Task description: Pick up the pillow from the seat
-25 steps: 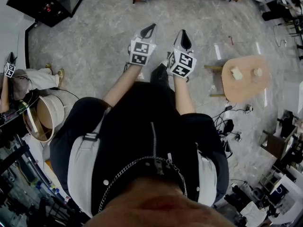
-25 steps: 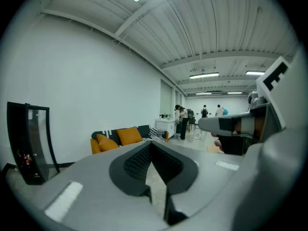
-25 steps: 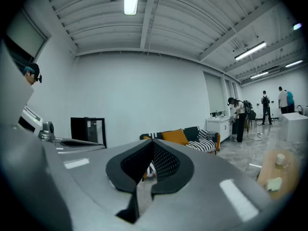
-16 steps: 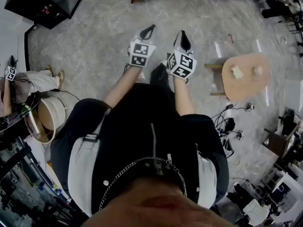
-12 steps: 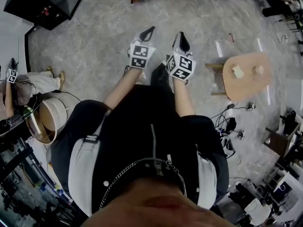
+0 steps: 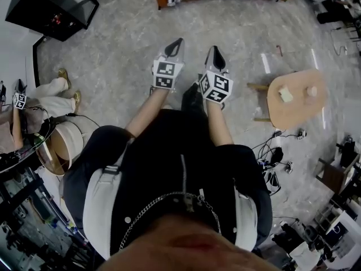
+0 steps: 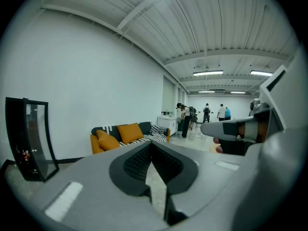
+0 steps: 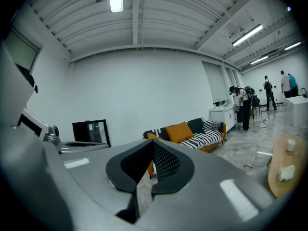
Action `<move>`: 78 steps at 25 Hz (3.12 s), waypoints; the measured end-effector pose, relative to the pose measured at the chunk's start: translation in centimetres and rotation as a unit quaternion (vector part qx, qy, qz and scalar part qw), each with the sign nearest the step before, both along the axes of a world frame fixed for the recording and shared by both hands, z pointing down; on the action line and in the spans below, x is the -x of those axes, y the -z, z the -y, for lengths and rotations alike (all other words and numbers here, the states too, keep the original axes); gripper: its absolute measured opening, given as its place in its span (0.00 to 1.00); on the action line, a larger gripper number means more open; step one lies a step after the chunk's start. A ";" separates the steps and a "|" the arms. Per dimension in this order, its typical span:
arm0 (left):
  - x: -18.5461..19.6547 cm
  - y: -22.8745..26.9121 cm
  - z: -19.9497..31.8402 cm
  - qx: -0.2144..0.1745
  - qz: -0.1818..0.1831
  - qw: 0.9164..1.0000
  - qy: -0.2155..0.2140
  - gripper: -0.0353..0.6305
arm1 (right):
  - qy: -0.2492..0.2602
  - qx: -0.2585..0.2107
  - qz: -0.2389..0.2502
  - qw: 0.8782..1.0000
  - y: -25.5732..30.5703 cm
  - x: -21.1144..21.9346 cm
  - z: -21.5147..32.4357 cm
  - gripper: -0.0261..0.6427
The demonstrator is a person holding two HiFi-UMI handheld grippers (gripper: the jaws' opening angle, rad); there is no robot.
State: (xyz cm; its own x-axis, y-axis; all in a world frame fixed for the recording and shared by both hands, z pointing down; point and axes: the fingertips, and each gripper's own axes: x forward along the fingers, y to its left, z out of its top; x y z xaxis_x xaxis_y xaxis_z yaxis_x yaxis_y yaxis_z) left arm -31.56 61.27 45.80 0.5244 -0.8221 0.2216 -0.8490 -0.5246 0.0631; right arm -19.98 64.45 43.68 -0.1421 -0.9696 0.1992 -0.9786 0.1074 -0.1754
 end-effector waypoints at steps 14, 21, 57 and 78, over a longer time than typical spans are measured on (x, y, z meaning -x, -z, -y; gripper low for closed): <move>-8.7 -0.1 11.2 0.009 0.025 1.000 -0.012 0.07 | -0.010 -0.001 0.038 0.999 0.7 -9.3 11.1 0.04; -13.8 1.6 16.1 -0.011 0.033 0.999 -0.007 0.07 | -0.002 -0.010 0.057 0.998 1.8 -14.6 15.8 0.04; -25.1 -1.1 35.4 0.009 0.021 0.999 -0.048 0.07 | -0.036 0.011 0.032 0.999 0.2 -25.7 33.0 0.04; -25.5 -0.5 49.3 -0.001 -0.003 0.999 -0.050 0.07 | 0.009 0.022 -0.040 0.999 1.4 -22.7 47.7 0.04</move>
State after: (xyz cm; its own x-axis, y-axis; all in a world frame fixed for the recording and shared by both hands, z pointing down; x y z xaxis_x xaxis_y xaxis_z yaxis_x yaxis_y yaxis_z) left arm -6.09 11.94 46.32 0.6056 -0.7658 0.2164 -0.7918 -0.6071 0.0673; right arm 2.74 16.73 42.26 -0.1411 -0.9572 0.2528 -0.9877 0.1186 -0.1020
